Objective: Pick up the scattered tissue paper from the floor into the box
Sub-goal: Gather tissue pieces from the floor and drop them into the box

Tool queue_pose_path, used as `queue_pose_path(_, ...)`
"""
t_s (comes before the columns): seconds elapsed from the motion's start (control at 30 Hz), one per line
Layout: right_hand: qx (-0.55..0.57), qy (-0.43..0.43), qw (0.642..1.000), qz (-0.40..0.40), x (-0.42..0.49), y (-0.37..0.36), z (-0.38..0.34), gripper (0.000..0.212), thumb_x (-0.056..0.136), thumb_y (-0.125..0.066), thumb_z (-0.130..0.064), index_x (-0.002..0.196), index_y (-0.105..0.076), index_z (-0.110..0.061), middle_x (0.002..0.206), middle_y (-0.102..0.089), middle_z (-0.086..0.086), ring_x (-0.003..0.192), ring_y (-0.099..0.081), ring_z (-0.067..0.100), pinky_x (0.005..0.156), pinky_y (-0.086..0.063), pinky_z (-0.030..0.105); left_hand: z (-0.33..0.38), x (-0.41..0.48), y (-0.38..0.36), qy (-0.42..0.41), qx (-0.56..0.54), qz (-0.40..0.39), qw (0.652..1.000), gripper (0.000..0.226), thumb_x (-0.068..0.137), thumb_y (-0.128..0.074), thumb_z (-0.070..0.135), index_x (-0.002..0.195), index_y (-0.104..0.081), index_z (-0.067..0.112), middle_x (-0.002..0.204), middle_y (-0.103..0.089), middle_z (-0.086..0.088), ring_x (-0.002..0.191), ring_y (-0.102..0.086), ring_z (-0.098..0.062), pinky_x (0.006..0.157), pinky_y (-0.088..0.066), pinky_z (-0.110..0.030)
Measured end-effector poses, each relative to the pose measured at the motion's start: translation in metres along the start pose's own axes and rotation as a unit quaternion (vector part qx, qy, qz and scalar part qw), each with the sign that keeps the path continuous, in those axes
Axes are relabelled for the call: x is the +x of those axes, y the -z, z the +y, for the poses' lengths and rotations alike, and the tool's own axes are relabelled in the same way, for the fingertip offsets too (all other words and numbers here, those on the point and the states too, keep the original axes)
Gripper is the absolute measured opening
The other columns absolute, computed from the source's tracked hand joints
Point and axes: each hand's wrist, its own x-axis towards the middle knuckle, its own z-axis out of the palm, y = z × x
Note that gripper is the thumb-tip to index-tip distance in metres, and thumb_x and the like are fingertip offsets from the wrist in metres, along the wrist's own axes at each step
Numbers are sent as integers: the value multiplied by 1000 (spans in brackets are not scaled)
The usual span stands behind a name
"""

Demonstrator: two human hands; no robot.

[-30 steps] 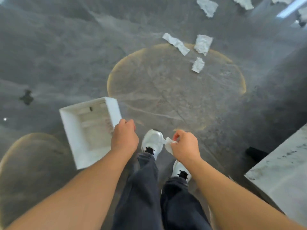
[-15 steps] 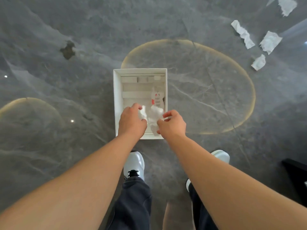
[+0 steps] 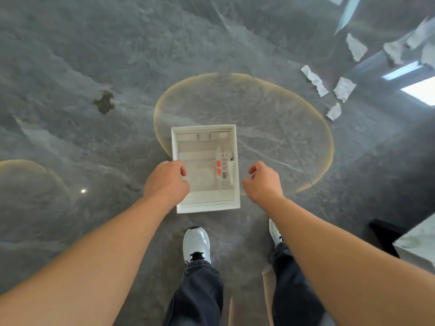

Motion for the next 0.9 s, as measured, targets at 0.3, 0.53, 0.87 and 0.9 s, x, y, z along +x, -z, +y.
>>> queue_pose_path(0.3, -6, 26, 999, 22, 41, 108, 24, 25, 85, -52, -13, 110, -53, -10, 114, -54, 12, 105, -50, 30, 81, -40, 35, 155, 34, 8, -98, 71, -18, 992, 16, 79, -61, 16, 91, -59, 27, 105, -60, 0, 94, -57, -24, 76, -49, -35)
queue_pose_path(0.53, -2, -5, 1000, 31, 106, 225, 109, 27, 86, -50, -15, 112, -50, -11, 116, -52, 12, 106, -52, 32, 86, -47, 40, 303, 74, -34, -133, 140, -78, 978, 17, 76, -60, 17, 91, -59, 24, 103, -61, -5, 95, -59, -28, 80, -51, -37)
queue_pose_path(0.87, -23, -87, 995, 36, 216, 367, 190, 42, 82, -59, -21, 123, -49, -15, 123, -52, 14, 114, -50, 34, 88, -43, 38, 486, 147, -68, -180, 170, -107, 963, 23, 80, -58, 18, 102, -60, 24, 111, -55, -6, 105, -56, -29, 79, -44, -34)
queue_pose_path(0.9, -14, -91, 995, 35, 234, 368, 188, 43, 82, -59, -21, 123, -49, -15, 123, -52, 14, 113, -51, 33, 86, -43, 36, 498, 164, -69, -184, 175, -103, 962, 24, 81, -58, 18, 104, -59, 23, 112, -54, -7, 105, -56, -29, 78, -44, -35)
